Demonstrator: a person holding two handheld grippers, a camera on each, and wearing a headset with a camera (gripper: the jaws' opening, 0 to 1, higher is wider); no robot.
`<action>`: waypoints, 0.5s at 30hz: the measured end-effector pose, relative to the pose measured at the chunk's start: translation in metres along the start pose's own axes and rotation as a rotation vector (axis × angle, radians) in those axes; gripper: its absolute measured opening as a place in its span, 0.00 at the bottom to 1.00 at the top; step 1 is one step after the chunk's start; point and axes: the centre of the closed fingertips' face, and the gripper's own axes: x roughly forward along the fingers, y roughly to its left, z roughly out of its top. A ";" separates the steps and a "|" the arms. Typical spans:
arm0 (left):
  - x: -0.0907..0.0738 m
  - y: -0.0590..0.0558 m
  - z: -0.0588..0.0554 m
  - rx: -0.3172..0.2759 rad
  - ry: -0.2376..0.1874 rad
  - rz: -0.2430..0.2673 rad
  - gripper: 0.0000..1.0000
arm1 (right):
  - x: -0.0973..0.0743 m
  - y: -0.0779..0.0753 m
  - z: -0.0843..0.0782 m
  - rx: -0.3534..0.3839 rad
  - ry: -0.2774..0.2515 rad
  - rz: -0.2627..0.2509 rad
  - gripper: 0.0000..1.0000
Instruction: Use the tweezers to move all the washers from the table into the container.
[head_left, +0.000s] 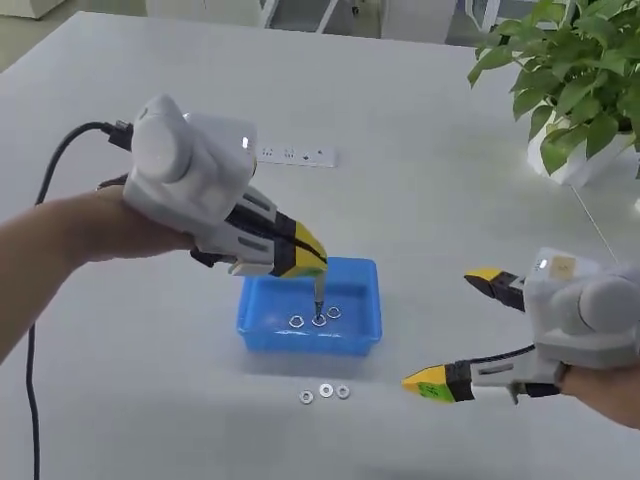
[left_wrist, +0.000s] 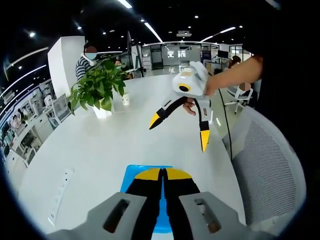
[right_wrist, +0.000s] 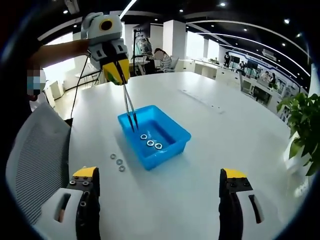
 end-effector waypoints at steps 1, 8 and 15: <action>0.000 -0.002 0.000 -0.001 0.001 0.000 0.04 | -0.001 0.001 0.001 -0.004 -0.007 0.001 1.00; -0.003 -0.011 -0.003 -0.009 0.005 0.000 0.04 | -0.003 0.007 0.002 -0.016 -0.014 0.005 1.00; -0.003 -0.017 -0.002 -0.009 0.003 -0.002 0.04 | -0.005 0.012 -0.001 -0.018 -0.012 0.009 1.00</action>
